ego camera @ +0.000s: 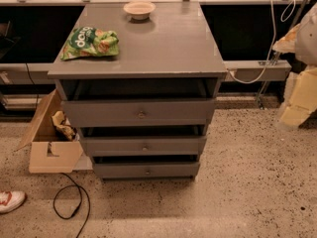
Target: Open middle drawer
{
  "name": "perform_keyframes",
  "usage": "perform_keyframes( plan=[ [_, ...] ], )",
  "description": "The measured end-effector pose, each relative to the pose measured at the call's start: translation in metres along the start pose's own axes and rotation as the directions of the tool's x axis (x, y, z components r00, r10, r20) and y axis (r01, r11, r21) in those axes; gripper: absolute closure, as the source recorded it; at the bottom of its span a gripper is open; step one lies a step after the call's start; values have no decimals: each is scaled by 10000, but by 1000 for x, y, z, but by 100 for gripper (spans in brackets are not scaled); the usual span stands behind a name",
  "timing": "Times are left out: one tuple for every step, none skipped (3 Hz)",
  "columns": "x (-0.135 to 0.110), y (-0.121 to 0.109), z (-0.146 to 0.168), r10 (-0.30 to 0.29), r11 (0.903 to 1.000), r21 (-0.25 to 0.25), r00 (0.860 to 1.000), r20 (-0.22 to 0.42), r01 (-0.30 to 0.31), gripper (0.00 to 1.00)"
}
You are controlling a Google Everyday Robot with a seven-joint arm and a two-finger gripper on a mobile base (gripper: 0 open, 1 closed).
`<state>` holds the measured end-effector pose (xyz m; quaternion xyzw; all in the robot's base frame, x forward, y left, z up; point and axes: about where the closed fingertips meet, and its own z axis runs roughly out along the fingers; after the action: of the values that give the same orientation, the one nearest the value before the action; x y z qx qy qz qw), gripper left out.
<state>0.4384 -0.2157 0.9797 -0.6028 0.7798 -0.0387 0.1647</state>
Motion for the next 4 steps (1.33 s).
perform_keyframes(
  plan=[
    [0, 0, 0, 0, 10000, 0, 10000, 0, 0, 0],
    [5, 1, 19, 47, 10000, 60, 9994, 329, -49, 0],
    [12, 5, 67, 174, 9998, -81, 9927, 1196, -165, 0],
    [12, 11, 114, 443, 9986, -363, 9777, 2052, -376, 0]
  ],
)
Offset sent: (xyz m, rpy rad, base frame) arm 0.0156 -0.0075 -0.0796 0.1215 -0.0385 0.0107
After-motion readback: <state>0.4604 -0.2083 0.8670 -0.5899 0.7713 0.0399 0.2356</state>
